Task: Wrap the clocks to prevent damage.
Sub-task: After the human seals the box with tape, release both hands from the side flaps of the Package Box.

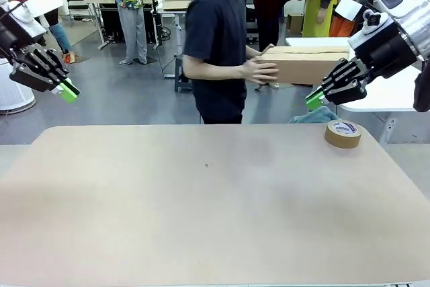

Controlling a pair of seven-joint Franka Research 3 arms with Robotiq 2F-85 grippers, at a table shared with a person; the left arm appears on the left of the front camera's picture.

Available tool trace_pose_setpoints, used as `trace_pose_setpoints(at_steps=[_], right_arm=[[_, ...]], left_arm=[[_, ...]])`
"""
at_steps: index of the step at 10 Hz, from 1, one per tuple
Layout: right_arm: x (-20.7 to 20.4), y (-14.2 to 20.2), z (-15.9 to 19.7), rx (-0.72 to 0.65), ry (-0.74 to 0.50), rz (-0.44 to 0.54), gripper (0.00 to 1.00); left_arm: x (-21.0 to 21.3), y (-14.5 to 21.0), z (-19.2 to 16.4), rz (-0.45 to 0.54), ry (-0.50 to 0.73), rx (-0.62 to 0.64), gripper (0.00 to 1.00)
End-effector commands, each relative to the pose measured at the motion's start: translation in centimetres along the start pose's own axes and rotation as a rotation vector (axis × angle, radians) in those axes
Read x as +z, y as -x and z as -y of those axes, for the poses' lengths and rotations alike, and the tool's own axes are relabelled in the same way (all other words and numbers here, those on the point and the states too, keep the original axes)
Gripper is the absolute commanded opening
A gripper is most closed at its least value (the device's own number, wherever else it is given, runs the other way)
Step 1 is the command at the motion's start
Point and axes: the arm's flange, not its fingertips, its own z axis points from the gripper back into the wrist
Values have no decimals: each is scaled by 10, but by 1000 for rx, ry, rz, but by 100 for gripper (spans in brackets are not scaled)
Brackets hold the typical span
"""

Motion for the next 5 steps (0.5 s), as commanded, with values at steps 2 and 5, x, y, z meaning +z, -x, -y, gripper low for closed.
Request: trace_pose_setpoints(at_steps=[2, 5], right_arm=[[0, 2, -3, -53, 14, -26, 100], [1, 6, -5, -61, 12, -36, 100]], left_arm=[[7, -5, 5, -31, -42, 45, 100], [5, -4, 5, -31, -33, 53, 98]])
